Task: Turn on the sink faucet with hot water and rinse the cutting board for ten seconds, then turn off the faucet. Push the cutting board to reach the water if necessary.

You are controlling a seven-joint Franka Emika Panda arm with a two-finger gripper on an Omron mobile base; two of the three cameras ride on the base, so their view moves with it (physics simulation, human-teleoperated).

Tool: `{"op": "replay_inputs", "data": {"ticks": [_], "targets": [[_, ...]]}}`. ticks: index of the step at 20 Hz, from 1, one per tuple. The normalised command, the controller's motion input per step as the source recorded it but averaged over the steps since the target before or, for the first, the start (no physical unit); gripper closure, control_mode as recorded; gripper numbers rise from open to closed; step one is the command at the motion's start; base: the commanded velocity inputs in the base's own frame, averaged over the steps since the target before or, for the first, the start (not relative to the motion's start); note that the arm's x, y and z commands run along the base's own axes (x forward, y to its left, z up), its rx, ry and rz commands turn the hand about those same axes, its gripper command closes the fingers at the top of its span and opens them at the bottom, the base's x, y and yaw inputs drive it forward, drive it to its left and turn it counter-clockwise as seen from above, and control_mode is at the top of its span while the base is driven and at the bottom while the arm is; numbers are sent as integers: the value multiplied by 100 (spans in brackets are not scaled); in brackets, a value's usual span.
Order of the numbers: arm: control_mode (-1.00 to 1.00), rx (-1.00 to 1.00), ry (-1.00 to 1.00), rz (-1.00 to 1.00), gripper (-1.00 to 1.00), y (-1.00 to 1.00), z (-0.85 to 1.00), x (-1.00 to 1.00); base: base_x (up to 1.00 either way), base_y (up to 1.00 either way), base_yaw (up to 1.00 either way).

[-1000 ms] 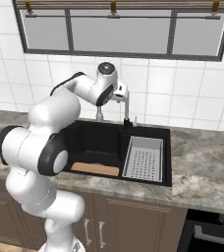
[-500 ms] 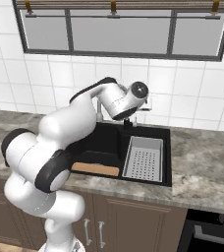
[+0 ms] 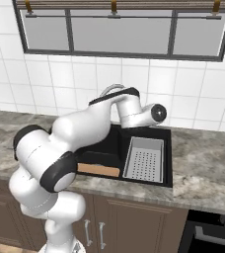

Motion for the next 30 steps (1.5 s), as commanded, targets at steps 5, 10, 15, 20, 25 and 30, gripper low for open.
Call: {"op": "replay_inputs", "data": {"ticks": [5,10,15,20,25,30], "targets": [[-100,-3,-10,1,-100,0,-23,0,0,0,0],[-100,0,-8,0,-100,0,-30,4,0,0,0],[-100,0,-6,0,-100,0,-19,21,0,0,0],[-100,0,-3,0,-100,2,-17,31,0,0,0],[-100,0,-2,0,-100,0,-18,31,0,0,0],[-100,0,-2,0,-100,0,-21,29,0,0,0]]}}
